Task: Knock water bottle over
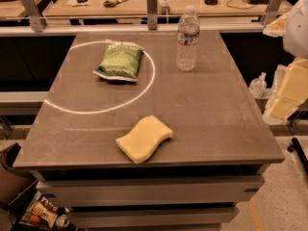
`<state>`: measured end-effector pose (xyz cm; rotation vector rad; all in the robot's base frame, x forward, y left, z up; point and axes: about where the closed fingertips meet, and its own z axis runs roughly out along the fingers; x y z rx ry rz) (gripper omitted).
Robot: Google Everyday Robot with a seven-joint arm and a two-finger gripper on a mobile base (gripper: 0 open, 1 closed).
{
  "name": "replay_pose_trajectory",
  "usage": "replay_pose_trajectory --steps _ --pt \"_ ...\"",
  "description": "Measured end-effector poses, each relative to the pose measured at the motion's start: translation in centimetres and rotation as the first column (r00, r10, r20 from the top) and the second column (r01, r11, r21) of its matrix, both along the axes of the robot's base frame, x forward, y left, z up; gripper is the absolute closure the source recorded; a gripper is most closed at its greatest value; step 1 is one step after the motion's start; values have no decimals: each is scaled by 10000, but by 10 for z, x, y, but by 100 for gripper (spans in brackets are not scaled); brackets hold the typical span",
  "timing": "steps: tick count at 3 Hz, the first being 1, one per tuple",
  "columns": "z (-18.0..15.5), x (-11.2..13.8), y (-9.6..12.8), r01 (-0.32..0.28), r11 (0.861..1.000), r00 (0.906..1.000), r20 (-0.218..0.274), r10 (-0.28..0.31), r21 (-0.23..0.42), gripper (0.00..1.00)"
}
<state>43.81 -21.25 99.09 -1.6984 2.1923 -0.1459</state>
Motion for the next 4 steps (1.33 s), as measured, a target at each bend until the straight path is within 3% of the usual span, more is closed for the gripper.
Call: replay_pose_trajectory --steps 1,3,4 --pt "0 0 0 0 10000 10000 2 0 0 0" --pt "6 33 -5 108 9969 9995 280 -130 778 0" --pt "-2 75 -10 224 9758 9947 927 -435 2173 0"
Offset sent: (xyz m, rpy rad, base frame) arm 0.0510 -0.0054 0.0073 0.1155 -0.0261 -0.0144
